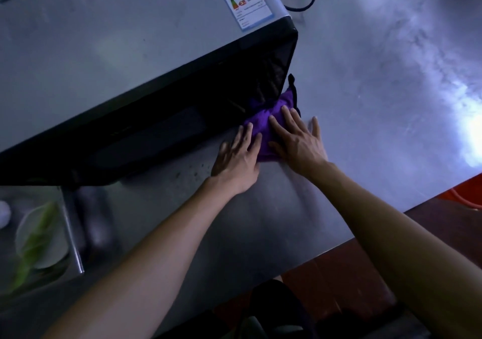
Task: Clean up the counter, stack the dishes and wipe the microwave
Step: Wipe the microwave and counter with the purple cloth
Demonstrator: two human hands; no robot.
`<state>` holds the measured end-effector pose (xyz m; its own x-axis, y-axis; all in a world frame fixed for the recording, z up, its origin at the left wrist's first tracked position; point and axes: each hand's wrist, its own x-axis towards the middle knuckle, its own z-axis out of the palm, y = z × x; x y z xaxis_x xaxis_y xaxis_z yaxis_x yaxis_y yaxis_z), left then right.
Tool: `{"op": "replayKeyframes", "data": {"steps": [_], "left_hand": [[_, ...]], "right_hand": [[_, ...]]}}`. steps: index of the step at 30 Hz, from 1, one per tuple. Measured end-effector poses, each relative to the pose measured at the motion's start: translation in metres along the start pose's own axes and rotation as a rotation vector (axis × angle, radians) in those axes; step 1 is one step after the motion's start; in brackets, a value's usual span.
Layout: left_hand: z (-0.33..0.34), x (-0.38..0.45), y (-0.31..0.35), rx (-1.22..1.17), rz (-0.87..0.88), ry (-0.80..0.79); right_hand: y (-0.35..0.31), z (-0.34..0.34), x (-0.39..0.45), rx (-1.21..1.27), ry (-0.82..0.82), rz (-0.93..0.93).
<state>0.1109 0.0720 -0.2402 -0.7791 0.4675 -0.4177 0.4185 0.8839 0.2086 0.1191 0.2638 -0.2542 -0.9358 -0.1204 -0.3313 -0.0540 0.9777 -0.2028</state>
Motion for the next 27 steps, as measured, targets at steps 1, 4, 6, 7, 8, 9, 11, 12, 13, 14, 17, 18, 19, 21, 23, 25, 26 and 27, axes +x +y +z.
{"op": "replayKeyframes", "data": {"steps": [1,4,6,7,8,9,11,12,13,14,17,18,19,21,23,25,26,27], "left_hand": [[0.0,-0.002,0.0,-0.008,-0.004,0.002],[0.001,-0.009,-0.001,-0.044,-0.027,0.004],[0.003,-0.017,-0.006,-0.052,-0.053,0.004],[0.003,-0.022,-0.011,-0.054,-0.063,0.005],[0.004,-0.028,-0.016,-0.054,-0.068,0.006],[0.005,-0.033,-0.024,-0.049,-0.071,0.008],[0.007,-0.047,-0.041,-0.035,-0.074,0.015],[0.009,-0.055,-0.05,-0.036,-0.077,0.02],[0.011,-0.064,-0.059,-0.047,-0.084,0.025],[0.014,-0.072,-0.069,-0.066,-0.095,0.03],[0.022,-0.099,-0.098,-0.11,-0.129,0.05],[0.024,-0.107,-0.107,-0.123,-0.14,0.055],[0.026,-0.115,-0.117,-0.132,-0.15,0.06],[0.03,-0.131,-0.135,-0.132,-0.163,0.071],[0.033,-0.145,-0.153,-0.113,-0.17,0.089],[0.036,-0.159,-0.169,-0.091,-0.178,0.098],[0.038,-0.166,-0.176,-0.087,-0.183,0.101],[0.04,-0.172,-0.183,-0.087,-0.188,0.105]], "right_hand": [[-0.002,0.0,0.0,0.0,-0.006,0.003],[-0.012,0.0,-0.002,0.004,-0.014,0.008],[-0.026,0.002,-0.004,0.002,-0.005,-0.007],[-0.034,0.003,-0.004,0.0,0.0,-0.017],[-0.042,0.005,-0.005,-0.003,0.003,-0.025],[-0.051,0.007,-0.005,-0.005,0.002,-0.032],[-0.069,0.014,-0.006,-0.003,0.003,-0.045],[-0.079,0.017,-0.006,-0.003,0.002,-0.053],[-0.09,0.02,-0.007,-0.002,-0.001,-0.064],[-0.101,0.023,-0.008,-0.001,-0.007,-0.075],[-0.136,0.032,-0.008,0.002,-0.024,-0.106],[-0.148,0.035,-0.009,-0.003,-0.031,-0.116],[-0.16,0.038,-0.009,-0.006,-0.034,-0.123],[-0.183,0.045,-0.011,-0.008,-0.025,-0.13],[-0.205,0.05,-0.013,-0.014,-0.019,-0.133],[-0.226,0.054,-0.015,-0.019,-0.028,-0.137],[-0.235,0.056,-0.016,-0.023,-0.03,-0.141],[-0.245,0.058,-0.017,-0.028,-0.033,-0.143]]}}
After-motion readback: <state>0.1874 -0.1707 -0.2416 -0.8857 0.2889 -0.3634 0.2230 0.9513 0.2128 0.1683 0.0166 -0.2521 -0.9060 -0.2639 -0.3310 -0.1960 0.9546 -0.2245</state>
